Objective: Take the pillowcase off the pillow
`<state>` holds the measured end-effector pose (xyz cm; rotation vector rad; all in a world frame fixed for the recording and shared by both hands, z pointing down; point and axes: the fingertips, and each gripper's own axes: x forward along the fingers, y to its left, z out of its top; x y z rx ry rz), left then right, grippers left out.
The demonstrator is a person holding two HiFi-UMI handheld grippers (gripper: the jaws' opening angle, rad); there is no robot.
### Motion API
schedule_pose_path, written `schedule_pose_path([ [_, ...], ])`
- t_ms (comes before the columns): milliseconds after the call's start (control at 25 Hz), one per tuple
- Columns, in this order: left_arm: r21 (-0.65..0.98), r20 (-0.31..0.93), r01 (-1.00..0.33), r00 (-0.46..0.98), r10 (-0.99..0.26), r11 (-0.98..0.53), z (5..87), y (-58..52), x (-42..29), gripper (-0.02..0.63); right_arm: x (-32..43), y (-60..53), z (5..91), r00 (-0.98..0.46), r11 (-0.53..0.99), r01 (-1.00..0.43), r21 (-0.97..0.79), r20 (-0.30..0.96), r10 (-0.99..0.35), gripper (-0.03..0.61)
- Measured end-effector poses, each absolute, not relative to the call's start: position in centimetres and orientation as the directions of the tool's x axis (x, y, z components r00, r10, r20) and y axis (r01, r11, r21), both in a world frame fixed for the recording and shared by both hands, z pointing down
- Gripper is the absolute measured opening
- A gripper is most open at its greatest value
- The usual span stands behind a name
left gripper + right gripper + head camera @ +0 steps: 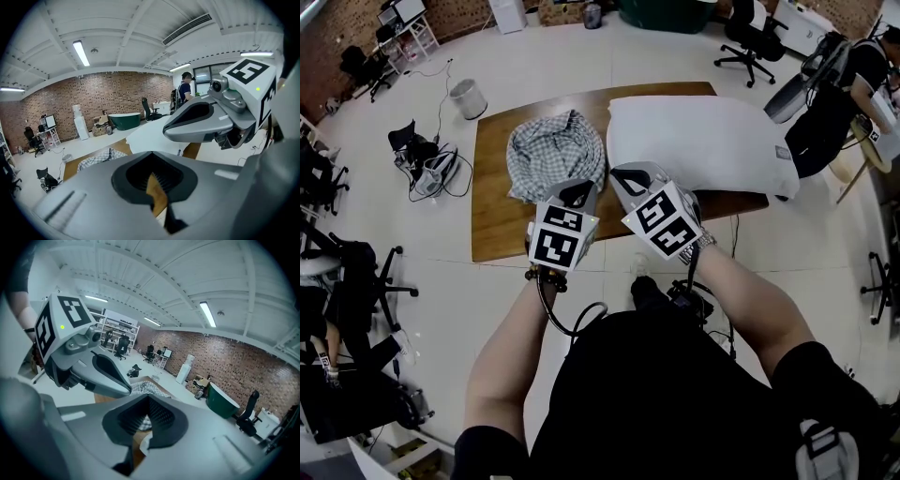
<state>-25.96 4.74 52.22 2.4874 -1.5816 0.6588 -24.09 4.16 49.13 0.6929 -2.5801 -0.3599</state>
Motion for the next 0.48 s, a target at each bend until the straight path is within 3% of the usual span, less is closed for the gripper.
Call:
schedule_pose_path([
  [480,-0.140,0.427,-0.876,0.368,-0.826,-0.462,52.26,4.99,-25.17,0.003,-23.81,4.17,48.65,-0.777,0.832,-0.434,0.345,0.324,-0.540,0.000],
])
